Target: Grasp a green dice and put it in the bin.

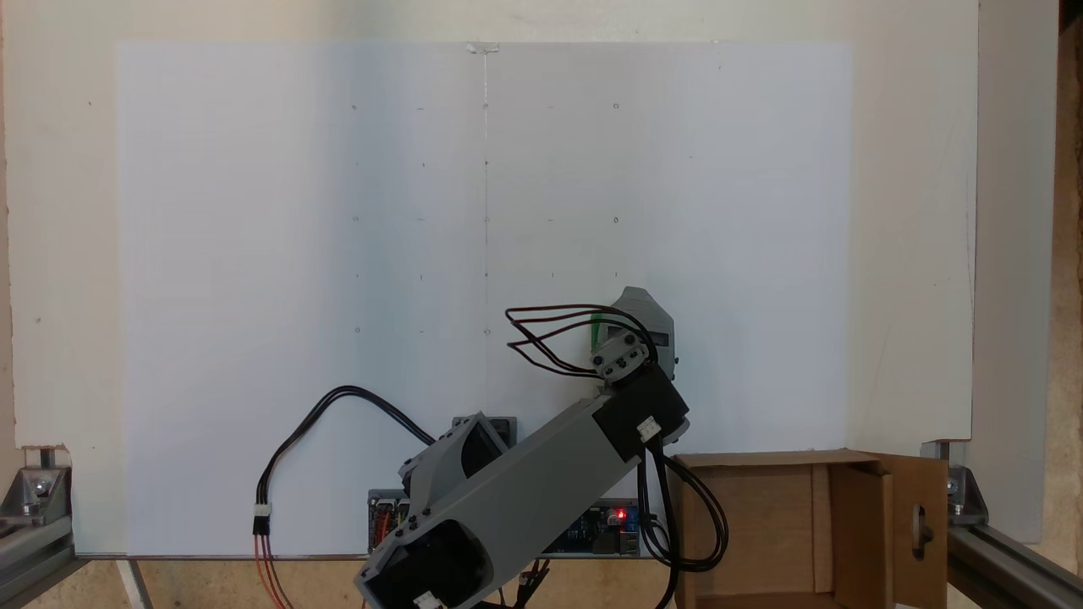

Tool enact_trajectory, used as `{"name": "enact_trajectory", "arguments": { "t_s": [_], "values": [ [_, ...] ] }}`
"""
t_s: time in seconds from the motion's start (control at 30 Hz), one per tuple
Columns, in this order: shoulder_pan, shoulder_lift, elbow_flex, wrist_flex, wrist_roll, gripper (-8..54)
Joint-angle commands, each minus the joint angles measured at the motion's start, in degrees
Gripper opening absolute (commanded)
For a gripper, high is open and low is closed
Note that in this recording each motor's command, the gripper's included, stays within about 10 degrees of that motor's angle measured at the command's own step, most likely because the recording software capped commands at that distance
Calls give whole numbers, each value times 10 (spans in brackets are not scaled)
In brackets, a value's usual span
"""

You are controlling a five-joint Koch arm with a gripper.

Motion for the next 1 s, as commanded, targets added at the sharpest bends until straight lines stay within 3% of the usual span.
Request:
{"name": "enact_trajectory", "arguments": {
  "t_s": [0.0, 0.97],
  "values": [
    [-1, 11, -8, -2, -47, 468],
    [-39, 6, 31, -20, -69, 461]
  ]
}}
